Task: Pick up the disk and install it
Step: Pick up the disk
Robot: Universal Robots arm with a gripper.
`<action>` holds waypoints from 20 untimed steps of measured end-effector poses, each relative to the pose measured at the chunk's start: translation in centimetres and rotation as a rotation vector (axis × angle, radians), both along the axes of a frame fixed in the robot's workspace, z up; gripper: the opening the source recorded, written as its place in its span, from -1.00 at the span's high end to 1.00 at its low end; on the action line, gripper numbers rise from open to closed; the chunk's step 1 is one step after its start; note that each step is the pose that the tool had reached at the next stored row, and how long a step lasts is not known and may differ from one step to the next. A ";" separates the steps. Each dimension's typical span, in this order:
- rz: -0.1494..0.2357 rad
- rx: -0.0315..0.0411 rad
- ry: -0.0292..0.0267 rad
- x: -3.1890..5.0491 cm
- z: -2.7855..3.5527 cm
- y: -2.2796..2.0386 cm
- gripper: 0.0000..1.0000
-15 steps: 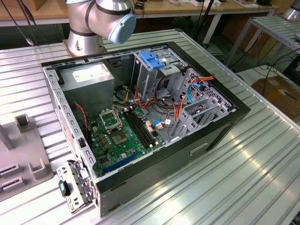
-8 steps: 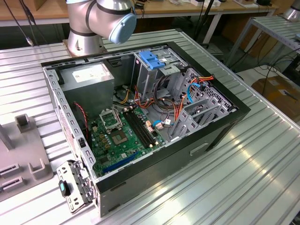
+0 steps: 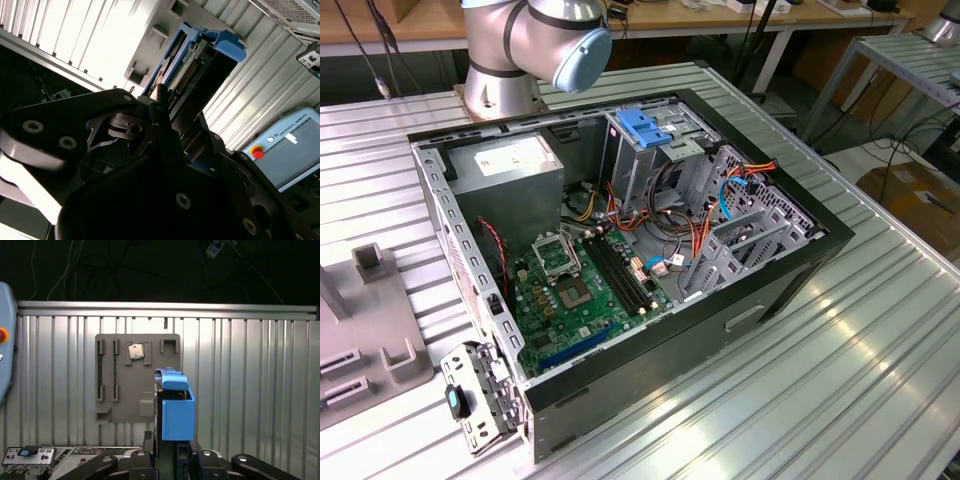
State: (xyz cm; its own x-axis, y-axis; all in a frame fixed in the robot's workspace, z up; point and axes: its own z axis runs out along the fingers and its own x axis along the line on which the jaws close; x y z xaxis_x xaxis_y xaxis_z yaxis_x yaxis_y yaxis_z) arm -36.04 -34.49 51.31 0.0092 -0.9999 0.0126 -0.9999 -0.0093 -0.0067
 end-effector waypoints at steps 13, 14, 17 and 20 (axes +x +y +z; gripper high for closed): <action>0.000 0.0000 0.0000 2.60 0.00 0.00 0.30; 0.000 0.0000 0.0000 2.78 0.00 0.00 0.30; 0.000 0.0000 0.0000 3.08 0.00 0.00 0.30; 0.000 0.0000 0.0000 3.12 0.00 0.00 0.30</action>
